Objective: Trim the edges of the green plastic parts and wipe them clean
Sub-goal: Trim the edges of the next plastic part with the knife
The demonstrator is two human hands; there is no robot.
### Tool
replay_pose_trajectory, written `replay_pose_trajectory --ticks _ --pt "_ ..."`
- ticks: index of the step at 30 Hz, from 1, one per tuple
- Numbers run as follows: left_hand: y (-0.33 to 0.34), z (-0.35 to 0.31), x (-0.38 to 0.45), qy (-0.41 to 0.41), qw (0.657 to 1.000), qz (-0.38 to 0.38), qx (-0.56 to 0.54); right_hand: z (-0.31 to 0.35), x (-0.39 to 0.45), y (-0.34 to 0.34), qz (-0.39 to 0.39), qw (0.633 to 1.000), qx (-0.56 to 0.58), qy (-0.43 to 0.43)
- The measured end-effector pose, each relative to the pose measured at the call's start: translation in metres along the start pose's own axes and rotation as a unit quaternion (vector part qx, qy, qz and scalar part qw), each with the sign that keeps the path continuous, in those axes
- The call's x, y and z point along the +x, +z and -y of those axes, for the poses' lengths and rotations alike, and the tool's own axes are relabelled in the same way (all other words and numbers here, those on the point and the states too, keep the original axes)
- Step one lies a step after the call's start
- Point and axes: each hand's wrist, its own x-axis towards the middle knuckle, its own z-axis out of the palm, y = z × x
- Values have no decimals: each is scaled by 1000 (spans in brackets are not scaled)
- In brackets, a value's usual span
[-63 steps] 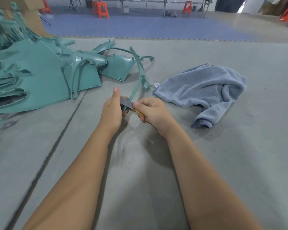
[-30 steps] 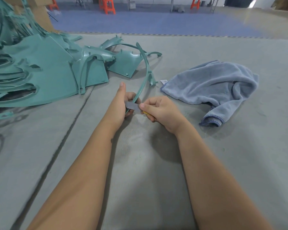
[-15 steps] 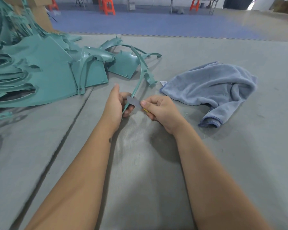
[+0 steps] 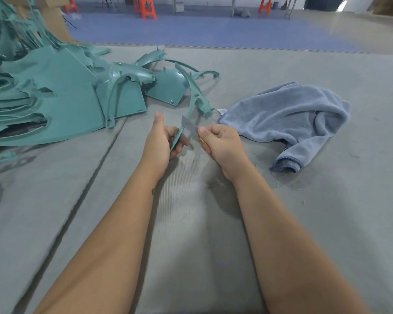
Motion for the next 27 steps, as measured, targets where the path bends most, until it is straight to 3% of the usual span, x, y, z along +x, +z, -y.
replay_pose_trajectory --ticks 6,13,22,27 --pt "-2 -2 -10 74 981 54 172 4 -1 -4 21 999 24 5" --pt "-4 -4 -13 90 975 60 195 6 -1 -5 3 999 35 4" --pt "-3 -5 -14 76 969 59 226 2 9 -8 -63 988 140 35" --pt "-9 -2 -9 88 967 49 236 3 10 -14 -85 961 257 55"
